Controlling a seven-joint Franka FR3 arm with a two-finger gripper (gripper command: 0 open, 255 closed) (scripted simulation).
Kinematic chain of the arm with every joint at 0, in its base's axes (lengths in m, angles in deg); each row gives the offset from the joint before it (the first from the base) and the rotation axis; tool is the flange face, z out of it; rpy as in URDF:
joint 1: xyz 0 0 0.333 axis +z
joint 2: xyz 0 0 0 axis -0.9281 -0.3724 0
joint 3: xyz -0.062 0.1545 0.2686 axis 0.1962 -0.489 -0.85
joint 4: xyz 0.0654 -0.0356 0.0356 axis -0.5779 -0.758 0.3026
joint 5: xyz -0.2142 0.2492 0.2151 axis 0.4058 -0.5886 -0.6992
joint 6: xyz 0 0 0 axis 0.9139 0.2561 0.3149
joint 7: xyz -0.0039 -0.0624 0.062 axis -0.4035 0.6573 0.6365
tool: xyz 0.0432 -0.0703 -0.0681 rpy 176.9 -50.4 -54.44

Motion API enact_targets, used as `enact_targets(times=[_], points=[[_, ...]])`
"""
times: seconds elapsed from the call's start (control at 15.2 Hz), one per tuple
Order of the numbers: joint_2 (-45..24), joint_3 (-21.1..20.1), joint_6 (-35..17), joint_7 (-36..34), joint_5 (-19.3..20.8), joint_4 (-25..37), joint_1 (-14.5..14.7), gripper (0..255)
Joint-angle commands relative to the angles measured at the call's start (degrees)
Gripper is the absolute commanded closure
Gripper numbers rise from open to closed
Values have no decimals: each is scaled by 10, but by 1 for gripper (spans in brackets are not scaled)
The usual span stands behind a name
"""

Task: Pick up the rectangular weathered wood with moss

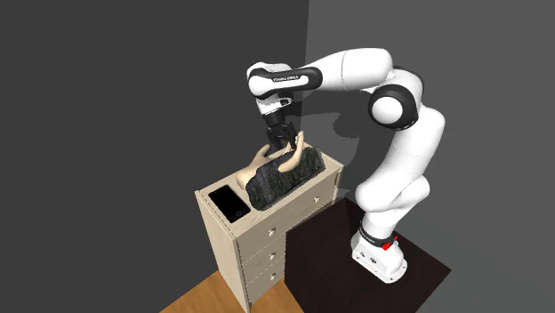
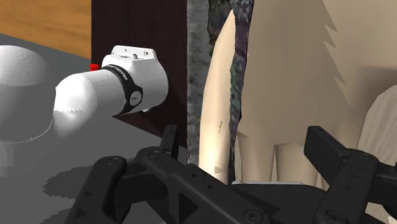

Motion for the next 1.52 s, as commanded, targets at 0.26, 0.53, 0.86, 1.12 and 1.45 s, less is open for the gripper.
enact_targets(times=[0.26,0.53,0.86,1.12,1.45], points=[[-9,0,-1,1,1,-15,-1,255],[-10,1,1,1,2,-12,-1,255],[-5,0,14,0,-2,-2,0,255],[-3,1,44,-1,-3,26,-1,255],[-4,1,83,-4,-4,65,-1,255]])
